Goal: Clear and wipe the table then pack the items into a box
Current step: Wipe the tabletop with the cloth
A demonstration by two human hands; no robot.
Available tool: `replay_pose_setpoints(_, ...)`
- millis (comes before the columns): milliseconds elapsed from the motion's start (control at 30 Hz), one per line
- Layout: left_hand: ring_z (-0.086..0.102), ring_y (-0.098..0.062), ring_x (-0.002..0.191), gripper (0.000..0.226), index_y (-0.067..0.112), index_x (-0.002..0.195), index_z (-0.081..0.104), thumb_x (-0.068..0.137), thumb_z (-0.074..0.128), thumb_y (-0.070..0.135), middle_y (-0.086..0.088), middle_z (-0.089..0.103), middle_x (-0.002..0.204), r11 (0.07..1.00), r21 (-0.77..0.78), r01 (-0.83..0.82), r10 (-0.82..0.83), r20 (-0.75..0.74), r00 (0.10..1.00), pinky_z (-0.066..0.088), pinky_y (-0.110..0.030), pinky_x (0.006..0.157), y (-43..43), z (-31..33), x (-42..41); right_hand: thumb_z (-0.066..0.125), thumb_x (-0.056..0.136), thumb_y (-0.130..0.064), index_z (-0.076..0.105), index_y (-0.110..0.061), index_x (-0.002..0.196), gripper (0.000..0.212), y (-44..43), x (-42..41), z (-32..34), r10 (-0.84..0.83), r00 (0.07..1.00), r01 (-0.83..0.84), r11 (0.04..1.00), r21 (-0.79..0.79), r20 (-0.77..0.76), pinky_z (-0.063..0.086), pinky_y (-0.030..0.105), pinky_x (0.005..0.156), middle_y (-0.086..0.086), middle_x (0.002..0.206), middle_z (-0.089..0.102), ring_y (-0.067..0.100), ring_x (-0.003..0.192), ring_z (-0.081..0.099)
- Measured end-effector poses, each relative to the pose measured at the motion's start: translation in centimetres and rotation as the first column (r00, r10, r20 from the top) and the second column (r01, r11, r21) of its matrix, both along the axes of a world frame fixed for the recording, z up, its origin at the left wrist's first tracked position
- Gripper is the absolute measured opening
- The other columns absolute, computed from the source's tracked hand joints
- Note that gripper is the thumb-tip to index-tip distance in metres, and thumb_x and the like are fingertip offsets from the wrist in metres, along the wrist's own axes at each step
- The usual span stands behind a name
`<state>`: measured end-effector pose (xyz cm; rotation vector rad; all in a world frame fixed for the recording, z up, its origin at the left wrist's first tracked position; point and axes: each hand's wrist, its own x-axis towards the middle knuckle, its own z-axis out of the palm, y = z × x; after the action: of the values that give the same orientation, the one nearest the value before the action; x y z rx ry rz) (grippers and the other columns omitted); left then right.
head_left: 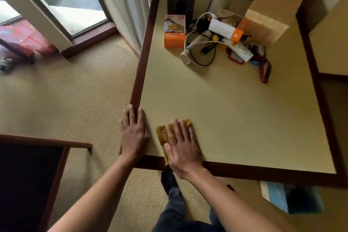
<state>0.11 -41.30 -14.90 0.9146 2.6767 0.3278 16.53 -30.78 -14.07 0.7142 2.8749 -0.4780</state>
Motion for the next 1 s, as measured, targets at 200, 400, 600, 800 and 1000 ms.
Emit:
replay_pose_setpoints(200,0.001,-0.042,0.156,0.069,0.015,0.163,0.016,0.102,0.024,0.046,-0.02,0.005,0.17,0.977,-0.078,0.199,-0.206,-0.103,0.973,0.009,-0.067,0.122,4.7,0.2,7.8,0.023,0.105,-0.046,0.001,-0.025,0.162,0.064,7.5,9.7,0.3,-0.061,0.998,0.061,0.998,0.006,0.02,0.0,0.05,0.125,0.003,0.17,-0.008,0.022,0.155,-0.014)
replay_pose_setpoints(400,-0.008,-0.041,0.155,0.072,0.016,0.163,0.008,0.101,0.021,0.048,-0.019,-0.004,0.169,0.944,-0.056,0.326,-0.327,-0.01,0.945,0.005,-0.066,0.123,12.7,0.2,18.8,0.013,0.104,-0.049,0.004,-0.025,0.162,0.063,20.6,24.8,0.1,-0.27,0.961,0.267,0.962,0.056,0.055,0.009,0.054,0.125,0.005,0.17,-0.004,0.023,0.156,-0.009)
replay_pose_setpoints(600,-0.011,-0.04,0.156,0.074,0.014,0.163,0.01,0.099,0.028,0.047,-0.02,-0.005,0.169,0.929,-0.061,0.365,-0.365,-0.002,0.931,0.002,-0.067,0.122,19.7,0.2,26.8,0.009,0.102,-0.051,0.015,-0.018,0.161,0.068,27.0,30.3,0.4,-0.516,0.856,0.513,0.854,0.086,0.021,0.007,0.053,0.125,0.011,0.169,0.005,0.03,0.156,0.001)
replay_pose_setpoints(800,-0.026,-0.032,0.153,0.074,0.019,0.162,-0.01,0.103,0.017,0.055,-0.015,-0.023,0.167,0.951,-0.074,0.299,-0.301,-0.018,0.953,-0.006,-0.061,0.124,21.8,0.6,29.8,0.013,0.104,-0.047,0.011,-0.021,0.161,0.064,23.3,34.9,0.3,-0.297,0.955,0.297,0.955,-0.001,-0.02,0.009,0.052,0.125,0.006,0.17,0.0,0.025,0.157,-0.004)
replay_pose_setpoints(1000,-0.026,-0.031,0.154,0.074,0.019,0.163,-0.008,0.103,0.02,0.055,-0.013,-0.022,0.168,0.956,-0.062,0.288,-0.289,-0.021,0.957,-0.004,-0.06,0.125,21.9,0.8,30.0,0.009,0.102,-0.051,0.004,-0.025,0.161,0.065,33.0,31.7,-0.3,-0.36,0.933,0.359,0.932,0.053,0.013,-0.001,0.048,0.126,0.007,0.169,-0.007,0.027,0.156,-0.008)
